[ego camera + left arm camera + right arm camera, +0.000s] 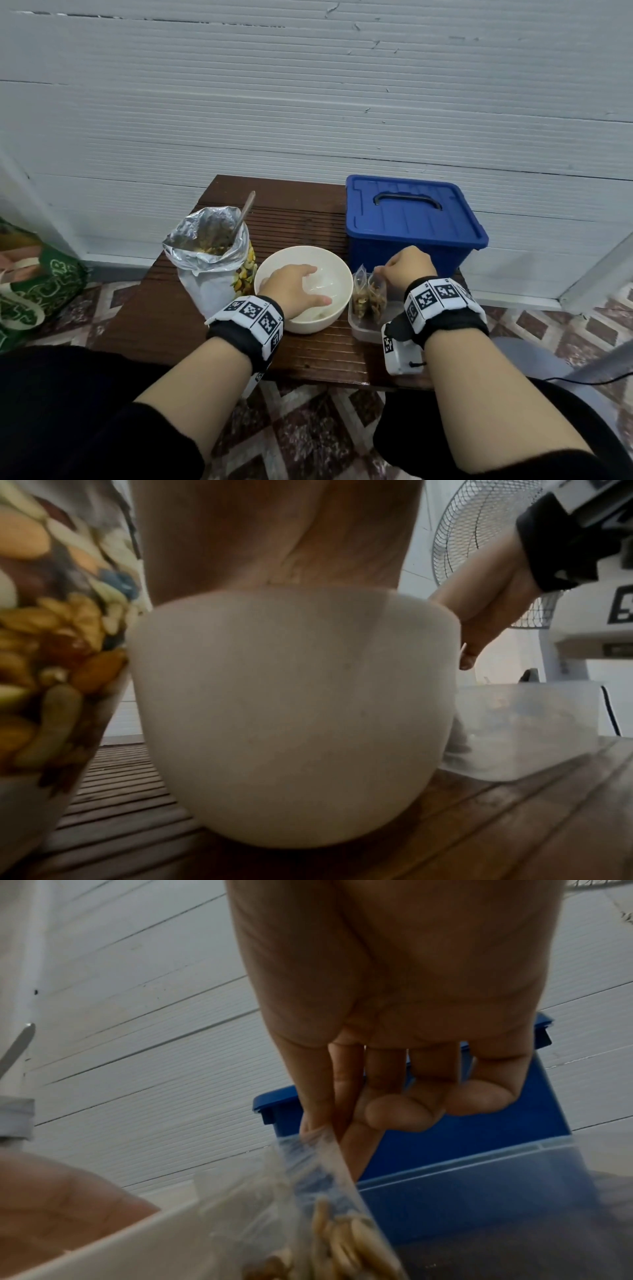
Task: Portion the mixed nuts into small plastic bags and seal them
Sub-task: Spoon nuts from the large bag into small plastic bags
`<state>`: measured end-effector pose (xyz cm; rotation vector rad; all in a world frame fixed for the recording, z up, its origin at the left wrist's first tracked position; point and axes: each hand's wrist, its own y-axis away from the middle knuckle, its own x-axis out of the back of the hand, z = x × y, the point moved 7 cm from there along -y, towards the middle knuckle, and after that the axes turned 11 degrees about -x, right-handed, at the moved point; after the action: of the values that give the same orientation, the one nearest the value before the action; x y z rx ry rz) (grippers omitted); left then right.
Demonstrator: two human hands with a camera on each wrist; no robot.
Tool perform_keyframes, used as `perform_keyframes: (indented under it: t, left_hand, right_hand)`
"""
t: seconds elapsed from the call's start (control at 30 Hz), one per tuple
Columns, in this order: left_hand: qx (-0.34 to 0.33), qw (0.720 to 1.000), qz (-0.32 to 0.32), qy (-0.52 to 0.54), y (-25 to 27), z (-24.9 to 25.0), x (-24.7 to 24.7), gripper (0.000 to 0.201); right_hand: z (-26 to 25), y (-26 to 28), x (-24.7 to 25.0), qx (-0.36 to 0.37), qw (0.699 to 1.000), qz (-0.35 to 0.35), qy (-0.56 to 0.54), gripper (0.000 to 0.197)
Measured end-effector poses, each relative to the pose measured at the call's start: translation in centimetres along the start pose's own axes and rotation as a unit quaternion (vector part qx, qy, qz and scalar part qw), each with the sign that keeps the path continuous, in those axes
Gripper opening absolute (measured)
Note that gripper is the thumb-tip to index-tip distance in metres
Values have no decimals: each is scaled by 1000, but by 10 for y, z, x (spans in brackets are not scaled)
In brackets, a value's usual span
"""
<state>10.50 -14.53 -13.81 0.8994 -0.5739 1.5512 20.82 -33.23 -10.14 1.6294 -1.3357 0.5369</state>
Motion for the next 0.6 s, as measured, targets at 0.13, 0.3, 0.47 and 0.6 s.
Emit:
perform_keyframes:
  t: [0.13,0.3,0.47,0.6]
  left_hand:
    - [0,998,59,-5,0,3,7,51]
    - [-13,989,122,81,5,10,18,39]
    - [-21,982,159,104,9,18,32,33]
    - [-18,971,162,173,9,13,33,23]
  right_hand:
    - [-3,0,1,9,1000,-9,-3,29]
    - [-9,1,12,25,999,20,12,28]
    - [-22,10,25,73,996,43,6,27]
    - [-38,27,27,148,989,22,-14,22]
